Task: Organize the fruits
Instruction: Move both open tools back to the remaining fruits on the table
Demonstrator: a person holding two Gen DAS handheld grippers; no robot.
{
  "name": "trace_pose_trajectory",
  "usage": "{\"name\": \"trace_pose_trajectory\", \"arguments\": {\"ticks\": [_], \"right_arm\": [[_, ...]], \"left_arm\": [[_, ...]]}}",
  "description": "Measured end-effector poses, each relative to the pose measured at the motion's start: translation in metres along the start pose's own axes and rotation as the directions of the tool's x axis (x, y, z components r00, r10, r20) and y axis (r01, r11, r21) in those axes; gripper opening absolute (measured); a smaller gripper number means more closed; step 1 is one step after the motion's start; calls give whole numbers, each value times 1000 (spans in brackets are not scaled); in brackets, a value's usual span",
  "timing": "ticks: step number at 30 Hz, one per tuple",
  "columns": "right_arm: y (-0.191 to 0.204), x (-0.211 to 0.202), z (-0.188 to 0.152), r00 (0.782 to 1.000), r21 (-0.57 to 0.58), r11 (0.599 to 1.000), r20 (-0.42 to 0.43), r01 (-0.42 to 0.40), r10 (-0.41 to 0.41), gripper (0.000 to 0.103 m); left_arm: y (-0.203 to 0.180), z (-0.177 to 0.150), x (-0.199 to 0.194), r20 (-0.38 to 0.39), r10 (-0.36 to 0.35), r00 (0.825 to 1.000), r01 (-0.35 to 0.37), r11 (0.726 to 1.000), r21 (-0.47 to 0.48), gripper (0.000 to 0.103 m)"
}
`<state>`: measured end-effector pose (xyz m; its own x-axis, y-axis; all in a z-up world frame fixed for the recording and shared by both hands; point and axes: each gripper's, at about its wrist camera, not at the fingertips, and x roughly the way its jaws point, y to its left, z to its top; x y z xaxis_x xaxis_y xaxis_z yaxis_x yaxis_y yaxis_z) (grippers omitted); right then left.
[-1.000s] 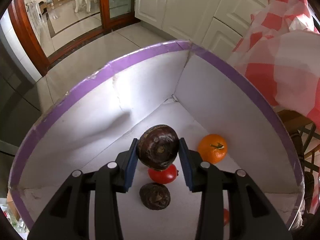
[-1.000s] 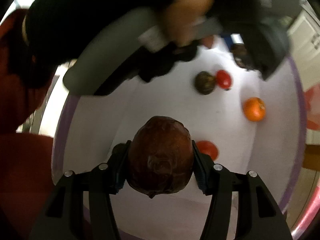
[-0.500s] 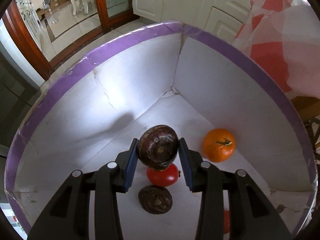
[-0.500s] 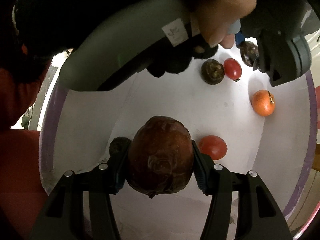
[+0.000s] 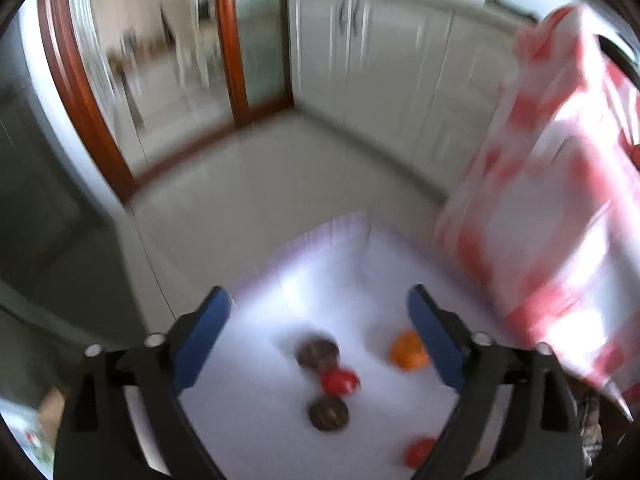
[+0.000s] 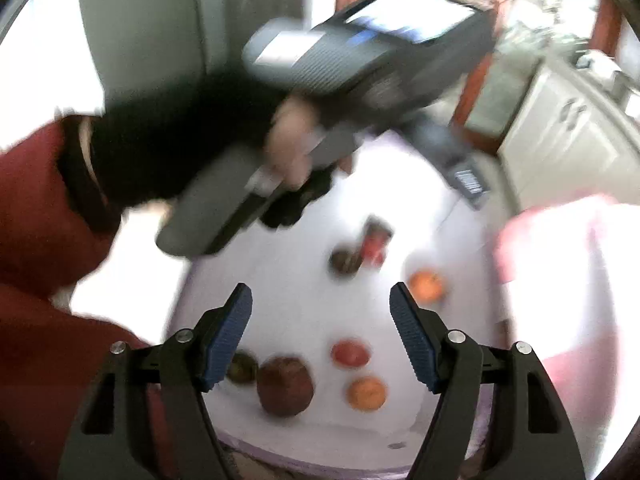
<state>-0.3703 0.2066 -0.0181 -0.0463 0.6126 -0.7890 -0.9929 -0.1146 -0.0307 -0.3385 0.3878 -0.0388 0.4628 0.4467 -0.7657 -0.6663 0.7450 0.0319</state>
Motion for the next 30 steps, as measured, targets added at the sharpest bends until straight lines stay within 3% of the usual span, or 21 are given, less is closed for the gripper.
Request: {"name": "trace_pose_trajectory", "arguments": {"ticks": [1,3,4,7,10,13,15,19,21,22,24,26,30], "right_arm": [[-8,-23,4,998,36,999,69,11,-14,74],[-30,-72,11,974,109,993,217,45,-68,82],[-42,-104,8,947,157,985,300,71,-116,87],[-70,-171,-14,880,264,951,399,159,-258,87],[-94,-219,-45,809,372,890,419,263,-413,87],[-126,-260,-94,742,521,792,383,319,-551,87],[-149,-281,-131,696,609,703,323,366,-642,87],[-200,-322,-197,628,764,519,196,383,-753,87],[-228,-326,-224,610,812,444,142,378,-780,87],[-246,-334,-240,595,836,380,82,396,-800,87],[-271,-338,-263,581,857,292,-11,425,-814,87],[-298,-345,-289,577,874,225,-76,431,-813,87],[-351,-343,-333,585,920,111,-143,377,-798,87]], "left_arm": [[-6,13,-25,86,38,996,-40,999,22,102],[-24,35,-70,250,69,966,-85,995,54,101],[-33,42,-86,298,61,953,-84,994,64,101],[-77,65,-127,401,-37,915,-13,992,122,101],[-141,73,-149,423,-167,891,83,974,210,101],[-220,78,-156,379,-330,864,219,926,307,101],[-273,78,-152,352,-401,846,278,895,350,101],[-380,98,-113,236,-474,848,376,853,361,101],[-429,111,-90,191,-495,847,420,845,331,101],[-450,112,-83,183,-500,847,429,845,319,101],[-490,119,-67,163,-509,845,450,842,297,101],[-529,129,-47,161,-501,850,451,851,269,101],[-566,149,-16,154,-487,860,469,872,141,101]]}}
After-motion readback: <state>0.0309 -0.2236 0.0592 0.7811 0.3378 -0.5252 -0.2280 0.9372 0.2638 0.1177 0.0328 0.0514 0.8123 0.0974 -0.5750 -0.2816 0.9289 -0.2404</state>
